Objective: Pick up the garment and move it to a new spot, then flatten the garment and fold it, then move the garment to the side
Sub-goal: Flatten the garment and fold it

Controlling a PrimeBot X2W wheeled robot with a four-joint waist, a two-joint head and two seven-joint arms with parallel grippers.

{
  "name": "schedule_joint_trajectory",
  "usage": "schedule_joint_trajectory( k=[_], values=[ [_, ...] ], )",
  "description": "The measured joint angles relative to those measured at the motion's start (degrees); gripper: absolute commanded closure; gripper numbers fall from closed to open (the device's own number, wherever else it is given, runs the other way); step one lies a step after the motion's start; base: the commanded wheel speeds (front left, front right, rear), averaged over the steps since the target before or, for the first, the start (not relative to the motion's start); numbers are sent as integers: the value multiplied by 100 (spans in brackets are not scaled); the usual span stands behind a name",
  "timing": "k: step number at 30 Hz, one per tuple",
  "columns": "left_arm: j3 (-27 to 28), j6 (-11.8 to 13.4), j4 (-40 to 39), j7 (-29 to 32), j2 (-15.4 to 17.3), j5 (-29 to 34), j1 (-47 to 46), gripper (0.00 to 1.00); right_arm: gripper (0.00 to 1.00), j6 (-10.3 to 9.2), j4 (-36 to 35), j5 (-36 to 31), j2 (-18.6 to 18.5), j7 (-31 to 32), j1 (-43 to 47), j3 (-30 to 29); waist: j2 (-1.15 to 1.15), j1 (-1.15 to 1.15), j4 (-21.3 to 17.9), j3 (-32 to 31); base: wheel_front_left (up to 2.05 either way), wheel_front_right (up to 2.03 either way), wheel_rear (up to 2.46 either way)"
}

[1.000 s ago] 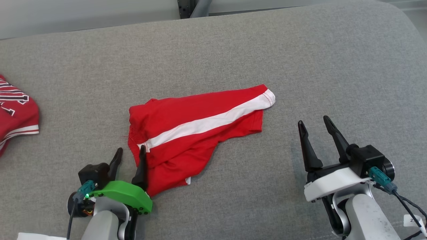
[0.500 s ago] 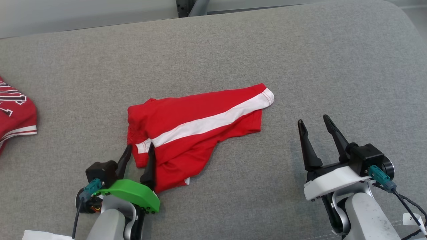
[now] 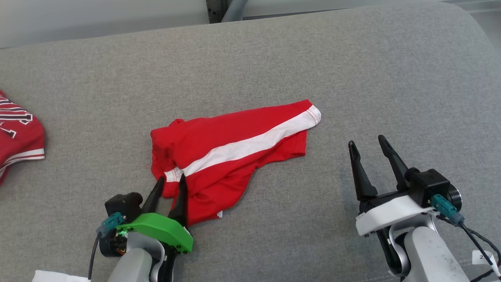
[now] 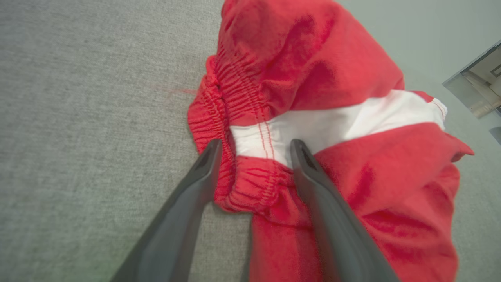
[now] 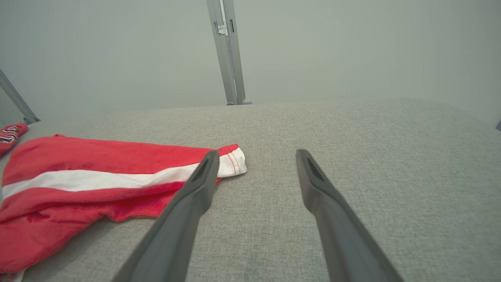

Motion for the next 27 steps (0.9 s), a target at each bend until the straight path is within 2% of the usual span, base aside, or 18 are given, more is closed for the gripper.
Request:
schedule_joint_trajectory(
  k=[2, 3, 6, 7, 9, 11, 13, 19, 24, 27],
  values=[
    [-49, 0, 55, -2, 3, -96, -34, 12, 0, 0, 0, 0, 0, 0, 0, -1, 0, 0, 4, -6, 0, 0, 0],
    [-75, 0, 70, -3, 3, -114, -46, 20, 0, 0, 0, 0, 0, 0, 0, -2, 0, 0, 6, -10, 0, 0, 0],
    [-122, 0, 82, 2, 0, -162, -61, 63, 0, 0, -4, 0, 0, 0, 1, -16, 0, 0, 24, -21, 0, 0, 0],
    [-116, 0, 66, 2, 0, -162, -65, 70, 0, 0, -12, 0, 0, 0, 1, -24, 0, 0, 35, -25, 0, 0, 0],
    [-85, 0, -20, 5, -1, -101, -65, 71, 0, 0, -25, 0, 0, 0, 3, -45, 0, 0, 66, -33, 0, 0, 0],
    [3, -1, -171, 5, -5, -32, -58, 82, 0, 0, -26, 0, -1, 0, 4, -63, 0, 0, 138, -41, 0, 0, 0],
    [38, -1, -288, 7, -7, 78, -35, 99, 0, 0, -24, 3, 1, 0, 2, -69, 0, 0, 200, -42, 0, 0, 0],
    [269, -1, -661, 8, -5, 369, 25, 100, 0, 0, 170, 126, -112, 0, -286, -81, 0, 0, 460, -16, 0, 0, 0],
    [277, -1, -773, 9, -8, 457, 92, 100, 0, 0, 823, 297, -205, 1, -598, -49, 0, 0, 684, 18, 0, 0, 0],
    [233, -1, -812, 9, -5, 465, 103, 100, 0, 0, 1469, 533, -246, 0, -911, 79, 0, 0, 903, 67, 0, 0, 0]
  ],
)
